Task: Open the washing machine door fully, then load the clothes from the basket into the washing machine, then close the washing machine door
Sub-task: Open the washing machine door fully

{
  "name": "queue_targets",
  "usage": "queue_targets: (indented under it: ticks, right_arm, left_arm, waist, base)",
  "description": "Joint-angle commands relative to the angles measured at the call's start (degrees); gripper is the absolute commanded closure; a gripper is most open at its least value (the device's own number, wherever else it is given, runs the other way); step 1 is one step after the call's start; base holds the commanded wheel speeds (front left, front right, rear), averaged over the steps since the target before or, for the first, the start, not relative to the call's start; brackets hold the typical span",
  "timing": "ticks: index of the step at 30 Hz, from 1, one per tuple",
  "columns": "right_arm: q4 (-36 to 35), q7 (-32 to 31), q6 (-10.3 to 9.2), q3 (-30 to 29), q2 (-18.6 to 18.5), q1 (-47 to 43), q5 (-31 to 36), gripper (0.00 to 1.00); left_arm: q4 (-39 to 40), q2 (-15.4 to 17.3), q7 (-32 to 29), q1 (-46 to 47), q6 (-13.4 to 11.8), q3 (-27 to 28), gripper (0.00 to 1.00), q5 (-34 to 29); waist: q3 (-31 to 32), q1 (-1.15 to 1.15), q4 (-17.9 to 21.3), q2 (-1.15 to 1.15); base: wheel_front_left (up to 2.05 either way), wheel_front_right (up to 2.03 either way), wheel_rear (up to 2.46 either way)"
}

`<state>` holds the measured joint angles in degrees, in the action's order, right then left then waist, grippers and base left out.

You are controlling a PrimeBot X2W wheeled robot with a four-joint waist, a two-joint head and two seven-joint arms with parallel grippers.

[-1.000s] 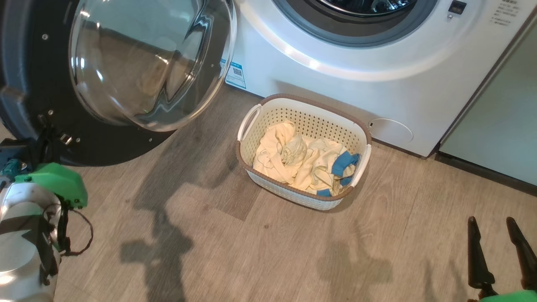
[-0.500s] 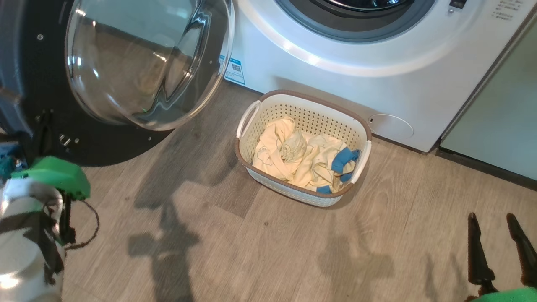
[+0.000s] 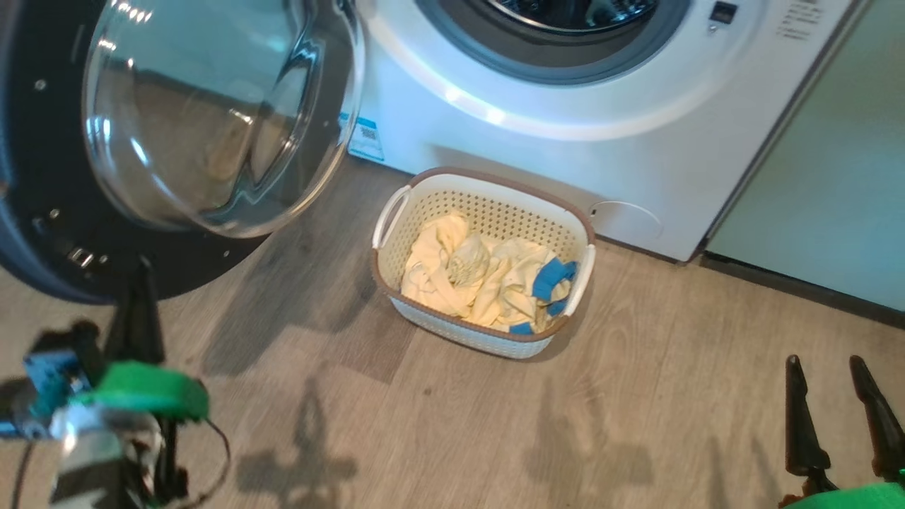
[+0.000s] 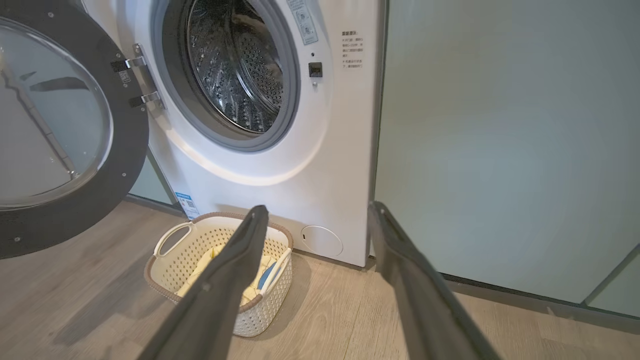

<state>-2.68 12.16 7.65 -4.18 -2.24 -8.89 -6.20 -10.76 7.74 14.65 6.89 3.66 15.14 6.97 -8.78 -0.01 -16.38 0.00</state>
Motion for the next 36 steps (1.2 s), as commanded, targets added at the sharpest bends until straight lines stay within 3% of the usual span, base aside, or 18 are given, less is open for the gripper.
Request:
queue_targets:
  ticks: [1,6,16,20,25,26,28,29,36]
  right_arm:
    - [-1.4,0.9,-0.16,1.4,-0.7,2.5,-0.4,0.0]
    - [-0.7,1.7,-0.16,2.5,-0.7,2.9,-0.9,0.0]
    - [0.7,2.5,-0.16,4.6,-0.6,3.0,-1.5,0.0]
    - [0.9,2.7,-0.16,5.1,-0.6,2.6,-1.5,0.0]
    - [0.9,2.8,-0.16,5.4,-0.6,1.9,-1.3,0.0]
    - [0.9,2.8,-0.16,5.5,-0.6,1.8,-1.4,0.0]
    - [0.8,2.8,-0.16,5.6,-0.6,1.5,-1.5,0.0]
    - [0.8,2.8,-0.16,5.6,-0.6,1.4,-1.5,0.0]
    - [0.2,2.8,-0.16,5.5,-0.6,0.9,-1.6,0.0]
  left_arm:
    - [3.1,0.9,0.3,0.3,0.3,2.1,1.0,-0.4]
    - [6.8,-1.4,0.3,-3.1,1.6,-0.4,1.0,-0.1]
    - [9.2,-2.7,-0.5,-6.1,2.6,-6.2,1.0,0.1]
    - [9.1,-2.8,-1.5,-6.7,2.7,-7.5,0.93,0.3]
    - [8.9,-2.8,-3.4,-7.8,2.5,-8.1,0.53,0.7]
    - [9.0,-2.8,-3.7,-8.1,2.4,-8.2,0.29,0.7]
    - [9.3,-2.8,-4.2,-8.5,2.2,-8.4,0.04,0.9]
    - [9.4,-2.9,-4.5,-8.7,2.2,-8.6,0.0,0.9]
    - [10.2,-3.0,-6.1,-9.6,1.0,-9.0,0.0,0.9]
  waist:
    - [0.7,0.01,1.0,0.0]
    - [1.5,0.01,3.5,0.0]
    - [3.4,0.01,9.4,0.0]
    - [4.5,0.01,11.9,0.0]
    - [6.0,0.01,14.5,0.0]
    - [6.2,0.01,15.0,0.0]
    - [6.6,0.01,15.8,0.0]
    - [6.8,0.01,16.1,0.0]
    - [7.3,0.01,18.1,0.0]
  base:
    - [0.0,0.0,0.0]
    - [0.0,0.0,0.0]
    - [0.0,0.0,0.0]
    - [0.0,0.0,0.0]
    - [0.0,0.0,0.0]
    - [0.0,0.0,0.0]
    - [0.0,0.0,0.0]
    - [0.0,0.0,0.0]
    - [0.0,0.0,0.0]
